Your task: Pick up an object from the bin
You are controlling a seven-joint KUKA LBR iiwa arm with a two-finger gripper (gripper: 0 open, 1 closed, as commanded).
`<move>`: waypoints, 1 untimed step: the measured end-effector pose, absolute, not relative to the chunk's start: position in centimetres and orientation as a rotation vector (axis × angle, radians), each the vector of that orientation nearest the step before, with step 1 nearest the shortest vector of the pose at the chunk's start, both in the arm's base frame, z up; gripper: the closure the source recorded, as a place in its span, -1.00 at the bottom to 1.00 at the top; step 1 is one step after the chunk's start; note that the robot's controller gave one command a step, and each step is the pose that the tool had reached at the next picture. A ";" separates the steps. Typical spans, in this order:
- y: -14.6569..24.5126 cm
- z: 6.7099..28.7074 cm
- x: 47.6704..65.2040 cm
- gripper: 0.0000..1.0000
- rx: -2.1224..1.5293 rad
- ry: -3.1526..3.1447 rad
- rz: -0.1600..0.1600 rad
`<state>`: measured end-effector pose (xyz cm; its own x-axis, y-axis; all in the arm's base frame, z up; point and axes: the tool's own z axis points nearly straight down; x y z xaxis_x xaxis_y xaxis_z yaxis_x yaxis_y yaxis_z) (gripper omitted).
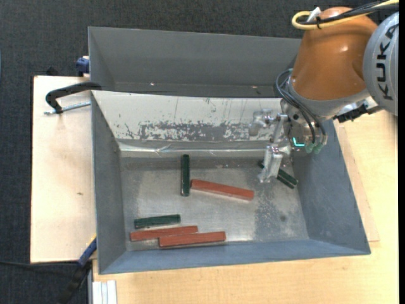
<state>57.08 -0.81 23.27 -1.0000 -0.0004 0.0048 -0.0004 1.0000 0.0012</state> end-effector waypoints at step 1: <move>-0.8 23.7 57.2 1.00 0.001 -3.145 -0.001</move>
Offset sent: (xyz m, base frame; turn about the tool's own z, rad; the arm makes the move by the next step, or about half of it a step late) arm 0.0000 0.0000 0.0000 0.0000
